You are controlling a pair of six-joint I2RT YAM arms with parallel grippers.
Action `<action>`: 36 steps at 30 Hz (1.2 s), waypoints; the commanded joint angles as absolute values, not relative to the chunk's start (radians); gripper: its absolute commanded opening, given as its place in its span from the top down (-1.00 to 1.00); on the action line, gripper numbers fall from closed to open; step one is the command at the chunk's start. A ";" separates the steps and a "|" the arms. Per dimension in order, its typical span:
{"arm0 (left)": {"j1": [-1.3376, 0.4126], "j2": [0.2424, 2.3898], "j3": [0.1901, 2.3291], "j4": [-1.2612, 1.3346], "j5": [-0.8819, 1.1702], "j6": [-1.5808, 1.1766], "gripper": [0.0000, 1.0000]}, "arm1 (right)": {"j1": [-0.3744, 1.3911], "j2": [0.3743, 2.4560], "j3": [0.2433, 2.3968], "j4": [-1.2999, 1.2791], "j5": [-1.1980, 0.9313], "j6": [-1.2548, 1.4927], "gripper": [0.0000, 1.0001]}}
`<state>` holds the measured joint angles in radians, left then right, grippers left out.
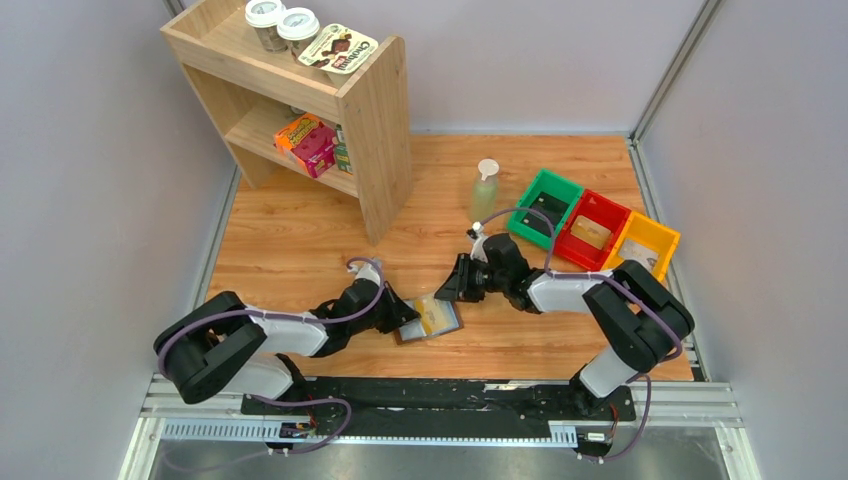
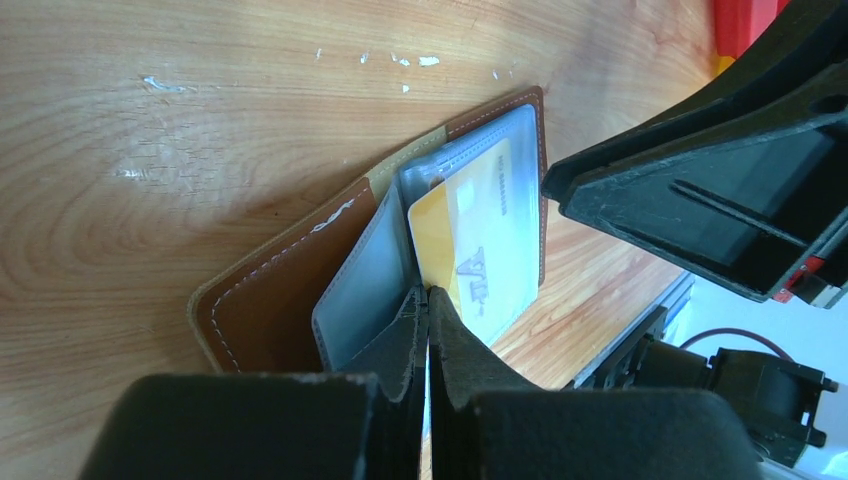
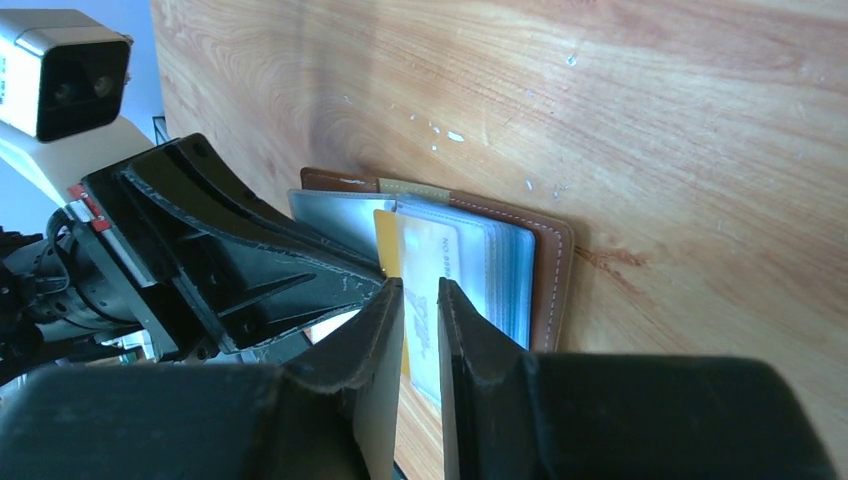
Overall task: Take the credit cards out of the card holder
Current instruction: Remove the credit card from the card holder.
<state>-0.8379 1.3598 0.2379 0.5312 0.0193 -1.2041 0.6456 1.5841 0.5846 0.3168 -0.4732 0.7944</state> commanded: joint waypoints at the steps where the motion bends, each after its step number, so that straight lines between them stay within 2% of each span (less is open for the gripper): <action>1: -0.834 1.319 0.235 0.482 0.003 -1.177 1.00 | 0.650 1.623 0.572 0.376 -0.476 0.804 0.59; 11: -0.834 1.247 0.189 0.419 -0.032 -1.201 1.00 | 0.650 1.695 0.594 0.281 -0.443 0.799 0.70; 13: -0.833 1.238 0.183 0.416 -0.038 -1.210 0.84 | 0.649 1.697 0.592 0.279 -0.439 0.799 0.70; 14: -0.834 1.238 0.183 0.422 -0.038 -1.212 0.65 | 0.649 1.700 0.594 0.279 -0.439 0.801 0.71; 16: -0.834 1.244 0.183 0.439 -0.034 -1.213 0.42 | 0.649 1.701 0.594 0.281 -0.442 0.799 0.71; 18: -0.834 1.256 0.186 0.460 -0.029 -1.216 0.27 | 0.650 1.704 0.594 0.282 -0.442 0.801 0.72; 19: -0.833 1.262 0.189 0.468 -0.028 -1.216 0.21 | 0.650 1.704 0.595 0.282 -0.442 0.799 0.72; 23: -0.834 1.305 0.192 0.512 -0.015 -1.221 0.18 | 0.650 1.706 0.595 0.284 -0.445 0.799 0.72; 28: -0.831 1.376 0.193 0.586 -0.006 -1.226 0.21 | 0.650 1.712 0.594 0.287 -0.445 0.802 0.74; 30: -0.833 1.391 0.190 0.604 0.014 -1.223 0.29 | 0.649 1.716 0.595 0.287 -0.443 0.799 0.74; 32: -0.833 1.387 0.175 0.615 0.012 -1.227 0.55 | 0.650 1.721 0.594 0.287 -0.442 0.801 0.74; 33: -0.834 1.373 0.158 0.621 0.003 -1.236 0.75 | 0.649 1.720 0.594 0.287 -0.440 0.801 0.75; 34: -0.833 1.358 0.149 0.621 0.003 -1.242 0.81 | 0.647 1.721 0.594 0.284 -0.437 0.801 0.75; 35: -0.833 1.326 0.132 0.611 -0.023 -1.247 0.96 | 0.647 1.721 0.594 0.282 -0.436 0.801 0.75; 36: -0.833 1.307 0.126 0.598 -0.032 -1.249 1.00 | 0.646 1.721 0.594 0.282 -0.434 0.801 0.75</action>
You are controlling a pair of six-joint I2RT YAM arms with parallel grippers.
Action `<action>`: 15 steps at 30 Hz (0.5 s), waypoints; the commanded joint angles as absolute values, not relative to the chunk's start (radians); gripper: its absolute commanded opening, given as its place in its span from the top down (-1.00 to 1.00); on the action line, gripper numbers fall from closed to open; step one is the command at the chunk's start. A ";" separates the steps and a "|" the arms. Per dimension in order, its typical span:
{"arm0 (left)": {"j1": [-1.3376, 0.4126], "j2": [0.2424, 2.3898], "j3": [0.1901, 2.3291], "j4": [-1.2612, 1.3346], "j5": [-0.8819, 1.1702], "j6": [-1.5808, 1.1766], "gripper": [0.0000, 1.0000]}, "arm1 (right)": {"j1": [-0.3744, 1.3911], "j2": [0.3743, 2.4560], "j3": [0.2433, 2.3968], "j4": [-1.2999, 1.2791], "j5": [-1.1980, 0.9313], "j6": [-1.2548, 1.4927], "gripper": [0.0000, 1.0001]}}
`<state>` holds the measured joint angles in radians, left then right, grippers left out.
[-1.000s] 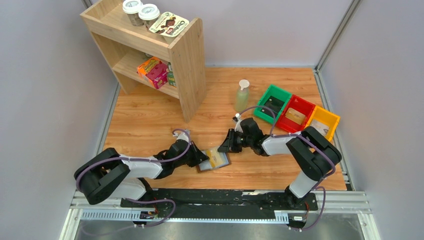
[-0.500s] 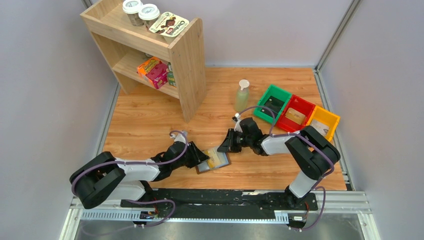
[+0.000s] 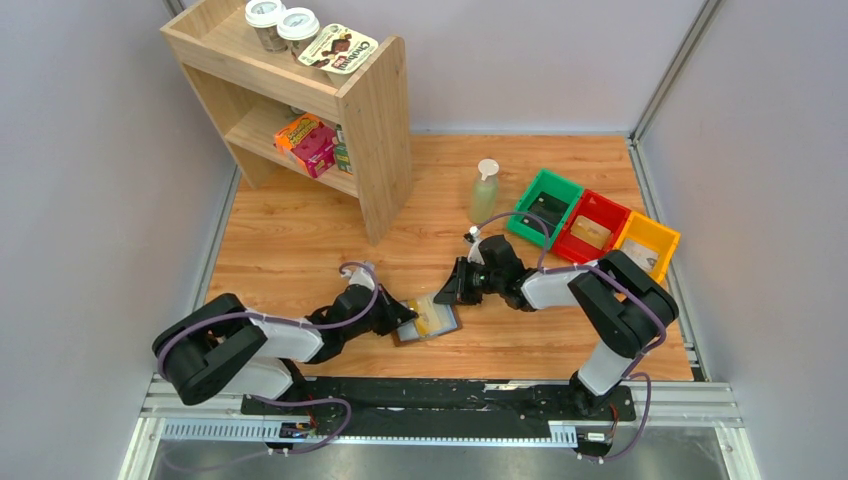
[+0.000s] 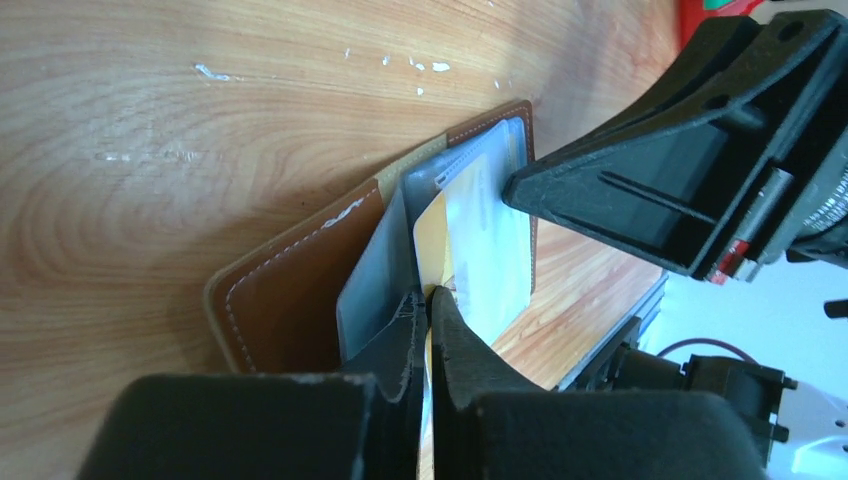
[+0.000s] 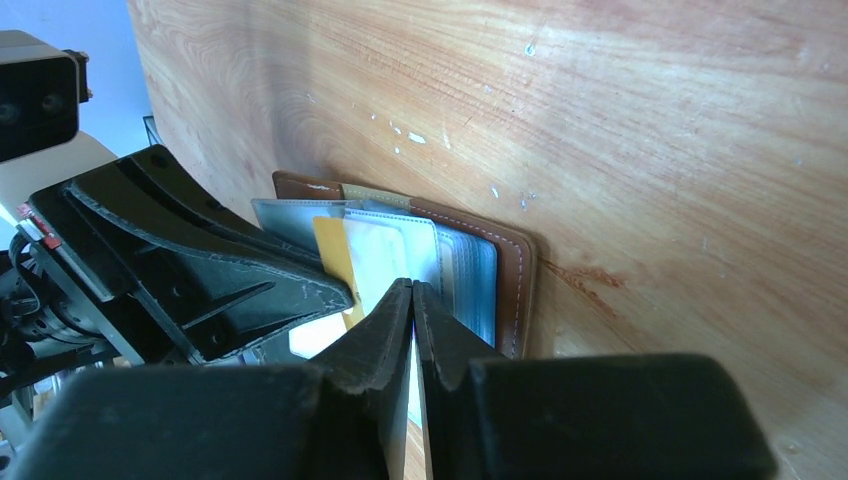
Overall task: Take the credit cards out of the card holder
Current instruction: Remove the credit card from the card holder.
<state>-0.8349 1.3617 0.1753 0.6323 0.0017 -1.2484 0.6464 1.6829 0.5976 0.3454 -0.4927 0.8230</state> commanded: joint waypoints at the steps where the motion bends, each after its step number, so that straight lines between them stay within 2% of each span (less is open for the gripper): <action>1: -0.833 1.264 0.124 0.550 -0.047 -1.249 1.00 | 0.644 1.723 0.592 0.282 -0.433 0.801 0.76; 8: -0.833 1.039 0.115 0.281 -0.095 -1.227 1.00 | 0.641 1.714 0.594 0.290 -0.420 0.801 0.75; 15: -0.834 0.819 0.089 0.123 -0.127 -1.223 1.00 | 0.647 1.652 0.621 0.273 -0.416 0.784 0.66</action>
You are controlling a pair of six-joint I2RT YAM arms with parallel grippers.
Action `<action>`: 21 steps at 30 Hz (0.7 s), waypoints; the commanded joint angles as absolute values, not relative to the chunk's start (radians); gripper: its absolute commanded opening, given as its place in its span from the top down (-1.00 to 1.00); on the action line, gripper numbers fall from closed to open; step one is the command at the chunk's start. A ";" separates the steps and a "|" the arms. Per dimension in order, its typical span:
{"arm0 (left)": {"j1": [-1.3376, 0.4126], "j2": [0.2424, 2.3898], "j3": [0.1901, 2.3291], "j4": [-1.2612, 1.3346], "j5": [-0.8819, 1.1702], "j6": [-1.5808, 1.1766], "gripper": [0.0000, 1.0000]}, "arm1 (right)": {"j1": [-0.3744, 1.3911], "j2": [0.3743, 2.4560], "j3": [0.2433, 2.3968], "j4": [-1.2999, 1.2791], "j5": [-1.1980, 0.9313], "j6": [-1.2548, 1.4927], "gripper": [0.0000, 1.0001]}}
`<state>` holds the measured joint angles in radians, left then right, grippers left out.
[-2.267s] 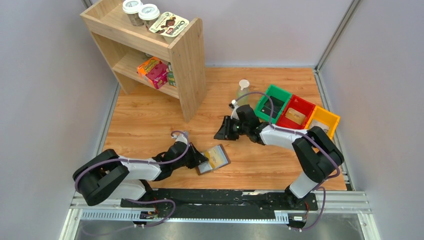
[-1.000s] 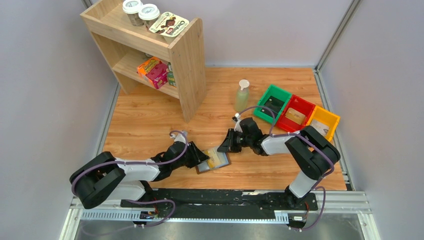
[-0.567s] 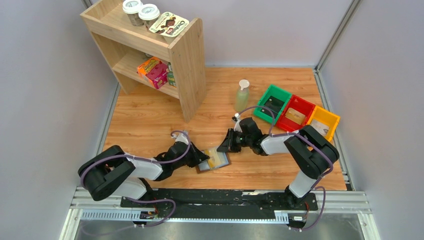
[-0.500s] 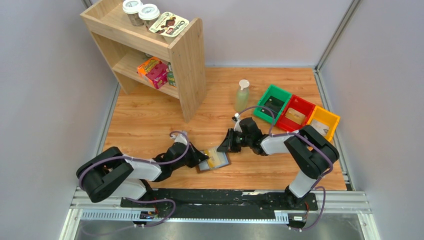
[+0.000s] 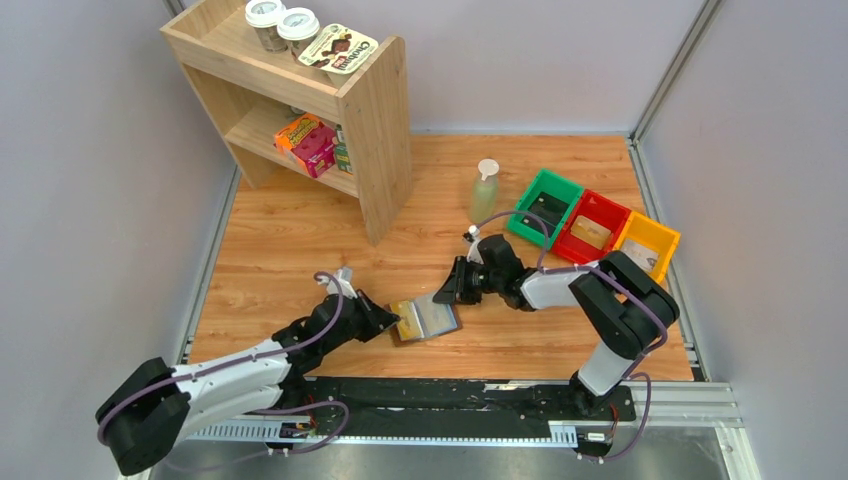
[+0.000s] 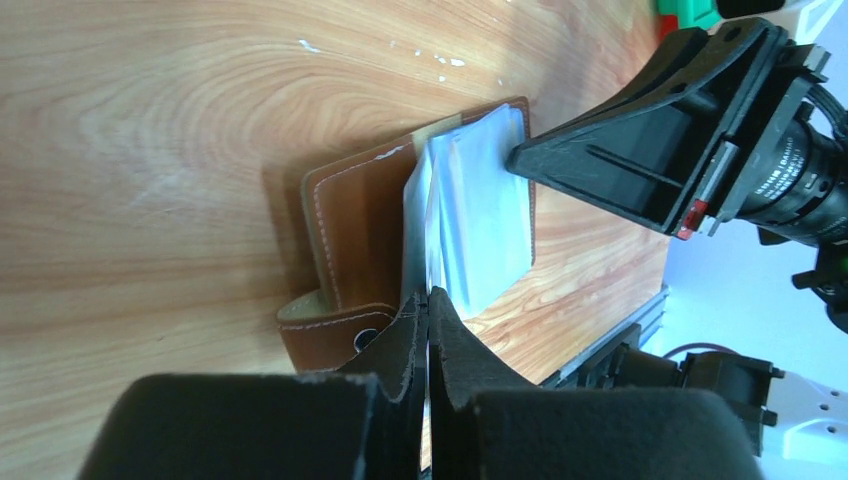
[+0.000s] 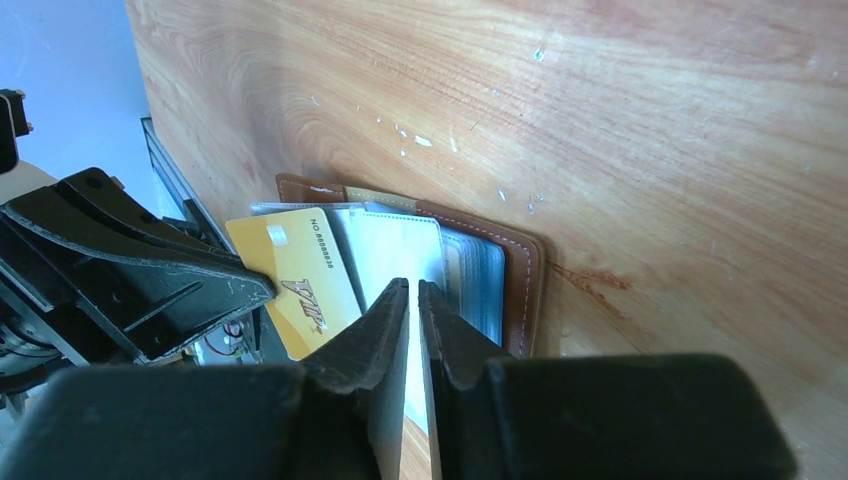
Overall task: Take the credit cards out of the card holder
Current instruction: Remove the credit card from the card holder.
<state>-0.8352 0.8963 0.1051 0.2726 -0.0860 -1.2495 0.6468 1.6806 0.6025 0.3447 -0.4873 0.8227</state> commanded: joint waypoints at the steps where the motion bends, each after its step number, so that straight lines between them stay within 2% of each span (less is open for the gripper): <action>1: -0.833 0.780 0.090 0.089 -0.133 -1.217 1.00 | 0.652 1.645 0.630 0.265 -0.414 0.776 0.64; 12: -0.834 0.549 0.123 -0.034 -0.161 -1.151 1.00 | 0.678 1.473 0.742 0.164 -0.399 0.764 0.10; 15: -0.834 0.525 0.146 -0.015 -0.178 -1.123 1.00 | 0.678 1.381 0.744 0.132 -0.358 0.785 -0.20; 21: -0.833 0.545 0.164 0.142 -0.184 -1.129 1.00 | 0.683 1.206 0.631 0.204 -0.292 0.934 -0.37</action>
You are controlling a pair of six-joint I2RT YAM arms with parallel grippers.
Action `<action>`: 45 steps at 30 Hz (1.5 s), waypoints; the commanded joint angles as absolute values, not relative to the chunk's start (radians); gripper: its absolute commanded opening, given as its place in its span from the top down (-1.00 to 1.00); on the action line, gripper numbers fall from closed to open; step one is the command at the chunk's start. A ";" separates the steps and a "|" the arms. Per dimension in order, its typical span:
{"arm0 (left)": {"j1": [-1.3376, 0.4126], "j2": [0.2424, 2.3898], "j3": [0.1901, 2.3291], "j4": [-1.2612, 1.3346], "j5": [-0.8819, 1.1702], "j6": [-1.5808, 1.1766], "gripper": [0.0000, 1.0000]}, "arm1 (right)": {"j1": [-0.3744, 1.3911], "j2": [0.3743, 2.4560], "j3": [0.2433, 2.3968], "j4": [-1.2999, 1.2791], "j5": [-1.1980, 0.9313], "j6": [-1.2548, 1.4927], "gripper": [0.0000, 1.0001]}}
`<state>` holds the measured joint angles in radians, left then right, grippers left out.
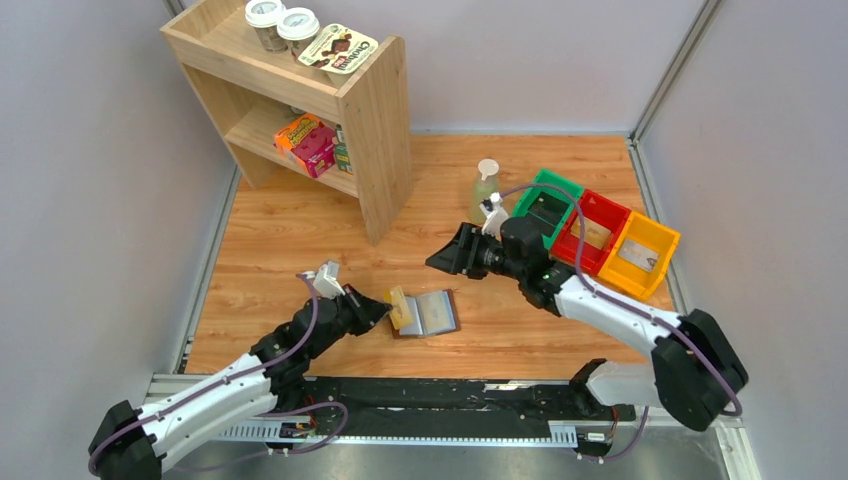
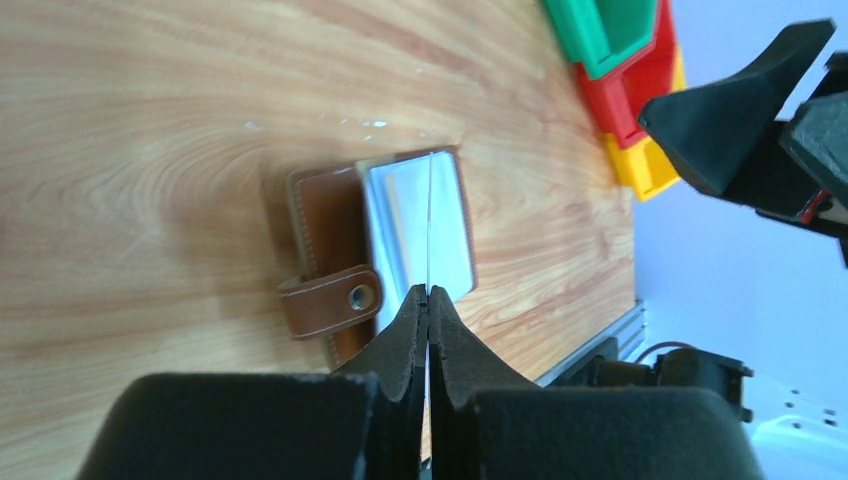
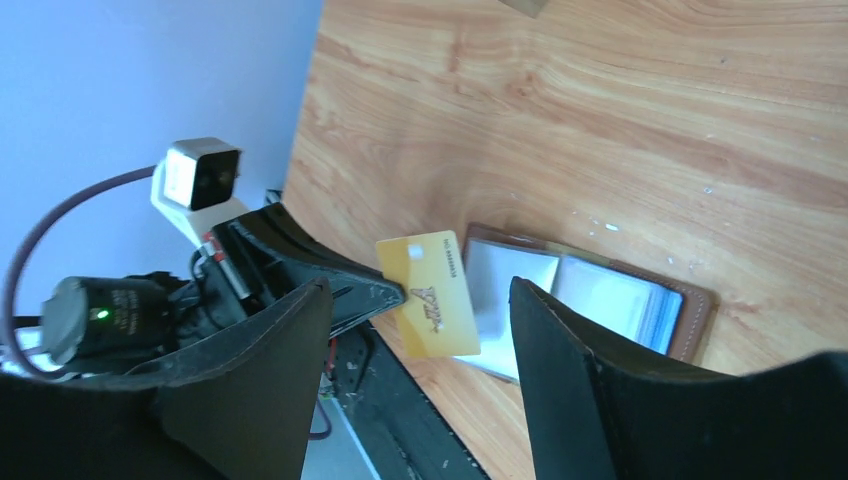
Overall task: Take the credit cards out of the card holder
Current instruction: Remove the credit card from the card holder, then place the credit card in the storage box.
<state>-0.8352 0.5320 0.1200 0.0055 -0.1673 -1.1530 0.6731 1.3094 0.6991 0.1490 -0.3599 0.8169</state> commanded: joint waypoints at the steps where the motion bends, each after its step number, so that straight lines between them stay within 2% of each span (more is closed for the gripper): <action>1: -0.834 0.558 0.170 0.188 -0.187 -1.135 1.00 | 0.687 1.183 0.589 0.227 -0.279 0.969 -0.37; 7: -0.833 0.632 0.215 0.357 -0.189 -1.170 1.00 | 0.830 1.069 0.450 0.360 -0.123 1.112 -0.36; 14: -0.834 0.706 0.276 0.457 -0.202 -1.275 1.00 | 0.992 1.042 0.364 0.560 0.104 1.177 -0.28; 19: -0.839 0.735 0.293 0.486 -0.215 -1.336 1.00 | 1.000 1.040 0.370 0.666 0.124 1.144 -0.20; 30: -0.900 0.818 0.322 0.590 -0.281 -1.362 1.00 | 0.999 1.118 0.431 0.727 0.091 1.118 -0.01; 34: -0.913 0.836 0.316 0.626 -0.294 -1.371 1.00 | 1.000 1.115 0.428 0.749 0.101 1.112 0.24; 36: -0.914 0.842 0.313 0.629 -0.298 -1.371 1.00 | 0.999 1.100 0.428 0.746 0.110 1.101 0.45; 40: -0.917 0.844 0.302 0.635 -0.302 -1.377 1.00 | 0.999 1.069 0.437 0.695 0.121 1.060 1.00; 43: -0.917 0.819 0.279 0.624 -0.317 -1.382 0.92 | 0.988 1.029 0.439 0.631 0.123 1.036 1.00; 45: -0.916 0.792 0.269 0.585 -0.328 -1.381 0.78 | 0.973 0.996 0.436 0.576 0.115 1.019 1.00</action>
<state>-0.9146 0.8337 0.2848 0.5934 -0.2943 -1.3777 0.9936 1.0660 0.4007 0.6373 0.0792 1.0897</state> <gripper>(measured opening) 0.068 0.006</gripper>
